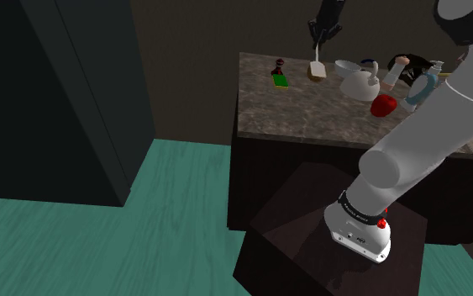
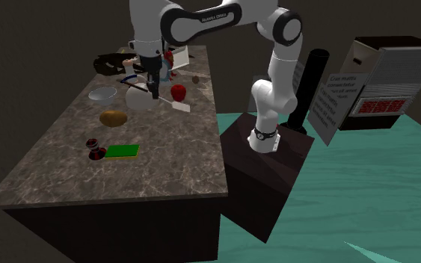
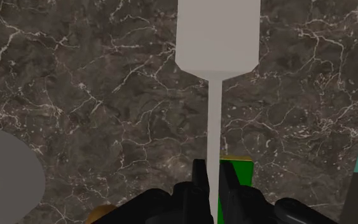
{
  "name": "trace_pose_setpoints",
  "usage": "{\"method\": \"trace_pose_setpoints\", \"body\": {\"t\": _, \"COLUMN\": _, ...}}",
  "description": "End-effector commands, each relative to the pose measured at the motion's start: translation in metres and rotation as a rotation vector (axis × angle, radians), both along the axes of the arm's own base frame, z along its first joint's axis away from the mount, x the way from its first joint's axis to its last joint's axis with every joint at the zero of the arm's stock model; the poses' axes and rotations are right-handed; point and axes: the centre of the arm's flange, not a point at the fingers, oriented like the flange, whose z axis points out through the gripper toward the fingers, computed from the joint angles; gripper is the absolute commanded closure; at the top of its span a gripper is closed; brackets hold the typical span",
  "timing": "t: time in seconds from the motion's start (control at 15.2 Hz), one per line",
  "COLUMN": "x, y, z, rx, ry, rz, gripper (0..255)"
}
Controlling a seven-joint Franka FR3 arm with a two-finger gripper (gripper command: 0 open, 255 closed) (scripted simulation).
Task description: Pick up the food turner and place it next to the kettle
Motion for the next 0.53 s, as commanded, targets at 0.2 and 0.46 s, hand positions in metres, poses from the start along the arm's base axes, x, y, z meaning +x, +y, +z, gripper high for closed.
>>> {"method": "trace_pose_setpoints", "body": {"t": 0.2, "x": 0.013, "y": -0.064, "z": 0.001, "rx": -0.001, "ry": 0.000, "rz": 0.002, "gripper": 255}}
{"method": "trace_pose_setpoints", "body": {"t": 0.46, "x": 0.022, "y": -0.116, "z": 0.002, "rx": -0.001, "ry": 0.000, "rz": 0.002, "gripper": 255}}
